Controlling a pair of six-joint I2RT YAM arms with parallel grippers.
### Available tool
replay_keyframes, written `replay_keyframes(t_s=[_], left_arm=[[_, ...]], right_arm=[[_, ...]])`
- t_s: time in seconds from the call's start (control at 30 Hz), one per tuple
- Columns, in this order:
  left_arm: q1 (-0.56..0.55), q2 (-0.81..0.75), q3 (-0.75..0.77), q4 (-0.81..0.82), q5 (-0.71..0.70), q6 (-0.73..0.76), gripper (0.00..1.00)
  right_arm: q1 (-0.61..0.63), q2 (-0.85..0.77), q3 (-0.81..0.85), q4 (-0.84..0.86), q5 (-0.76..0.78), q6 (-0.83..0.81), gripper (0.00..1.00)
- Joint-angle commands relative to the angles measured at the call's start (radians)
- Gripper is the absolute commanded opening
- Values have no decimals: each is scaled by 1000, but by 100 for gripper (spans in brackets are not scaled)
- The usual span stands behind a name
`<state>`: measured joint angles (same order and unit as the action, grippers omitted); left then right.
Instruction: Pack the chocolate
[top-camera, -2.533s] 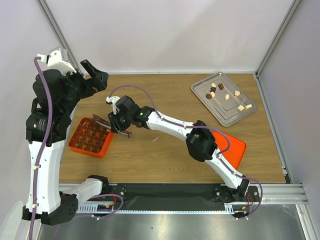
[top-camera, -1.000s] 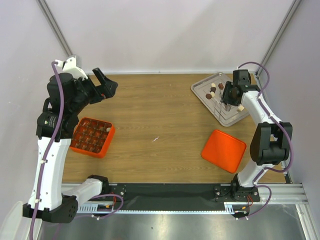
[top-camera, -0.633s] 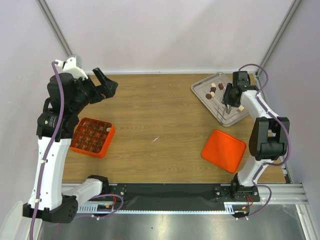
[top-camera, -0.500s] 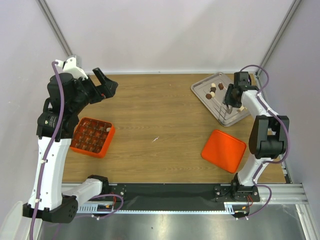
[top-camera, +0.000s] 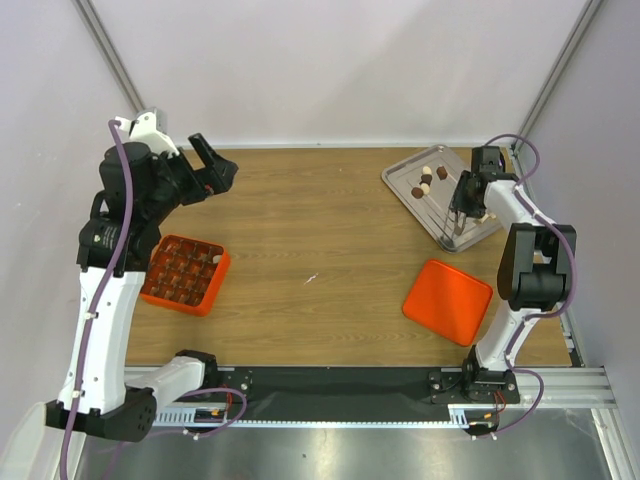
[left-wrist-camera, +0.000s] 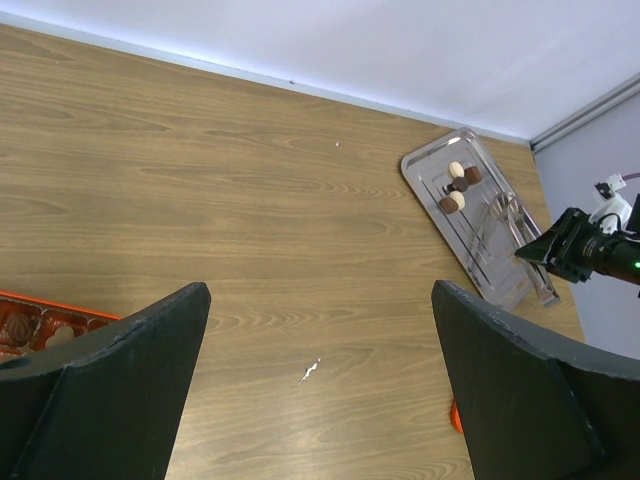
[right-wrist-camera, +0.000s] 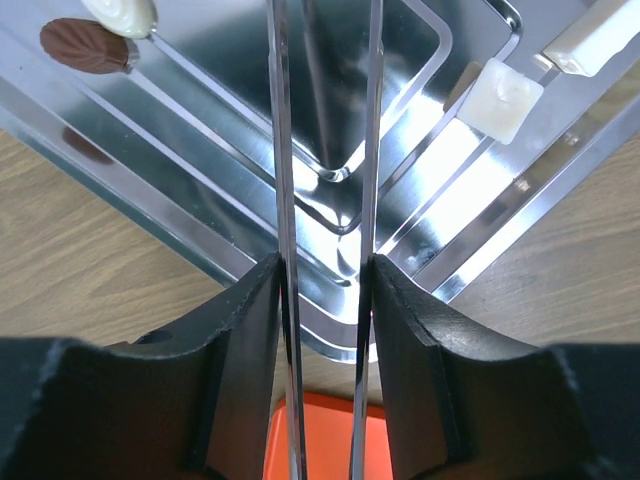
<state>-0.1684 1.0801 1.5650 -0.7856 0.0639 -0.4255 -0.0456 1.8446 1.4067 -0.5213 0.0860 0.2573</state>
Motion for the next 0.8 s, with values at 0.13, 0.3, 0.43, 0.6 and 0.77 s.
replay_keyframes(t_s=[0.13, 0.3, 0.43, 0.6, 0.77], left_arm=[[7, 9, 0, 42, 11, 14, 100], [7, 12, 12, 39, 11, 14, 100], [7, 12, 32, 37, 10, 14, 100], [7, 14, 35, 37, 5, 10, 100], [7, 32, 35, 29, -16, 17, 100]], right_arm=[[-17, 13, 29, 38, -46, -3, 41], [-19, -7, 29, 27, -75, 2, 38], [-19, -65, 28, 7, -112, 5, 38], [-17, -119, 21, -23, -161, 13, 38], [10, -171, 2, -37, -209, 17, 37]])
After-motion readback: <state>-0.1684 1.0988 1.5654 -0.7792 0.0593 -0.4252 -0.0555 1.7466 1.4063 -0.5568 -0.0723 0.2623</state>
